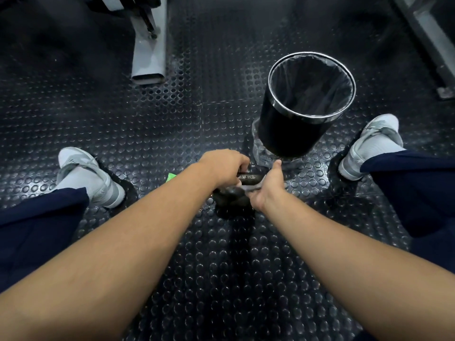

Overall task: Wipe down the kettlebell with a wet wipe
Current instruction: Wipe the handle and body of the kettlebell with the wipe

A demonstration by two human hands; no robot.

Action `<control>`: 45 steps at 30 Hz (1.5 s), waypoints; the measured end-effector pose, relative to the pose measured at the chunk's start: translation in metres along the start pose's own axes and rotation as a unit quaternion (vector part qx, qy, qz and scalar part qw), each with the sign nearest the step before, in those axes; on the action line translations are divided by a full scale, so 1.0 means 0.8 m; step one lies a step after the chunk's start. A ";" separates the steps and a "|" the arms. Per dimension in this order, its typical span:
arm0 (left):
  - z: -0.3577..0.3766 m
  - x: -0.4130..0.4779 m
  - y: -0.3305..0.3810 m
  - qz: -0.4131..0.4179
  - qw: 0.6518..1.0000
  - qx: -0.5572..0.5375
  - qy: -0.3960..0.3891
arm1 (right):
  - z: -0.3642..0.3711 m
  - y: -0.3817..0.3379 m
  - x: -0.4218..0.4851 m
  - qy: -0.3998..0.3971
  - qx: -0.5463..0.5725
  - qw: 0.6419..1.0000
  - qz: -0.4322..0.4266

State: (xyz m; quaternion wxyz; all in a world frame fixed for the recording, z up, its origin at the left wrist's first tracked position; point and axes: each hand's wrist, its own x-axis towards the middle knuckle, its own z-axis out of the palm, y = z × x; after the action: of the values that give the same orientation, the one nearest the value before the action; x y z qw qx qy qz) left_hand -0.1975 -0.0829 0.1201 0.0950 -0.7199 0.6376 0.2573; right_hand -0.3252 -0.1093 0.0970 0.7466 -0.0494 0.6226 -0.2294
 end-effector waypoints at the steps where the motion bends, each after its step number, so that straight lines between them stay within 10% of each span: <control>1: 0.001 -0.001 0.000 -0.001 1.000 -0.003 0.000 | 0.005 0.001 -0.008 0.009 0.001 1.000 -0.001; 45: 0.000 0.001 0.000 -0.021 1.000 -0.022 0.004 | 0.001 -0.016 0.031 -0.064 -0.066 0.994 0.060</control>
State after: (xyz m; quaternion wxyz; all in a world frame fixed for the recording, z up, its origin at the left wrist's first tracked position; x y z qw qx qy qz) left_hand -0.1978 -0.0835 0.1195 0.0820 -0.7360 0.6170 0.2663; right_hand -0.3253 -0.1310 0.0796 0.7925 -0.0755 0.5891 -0.1386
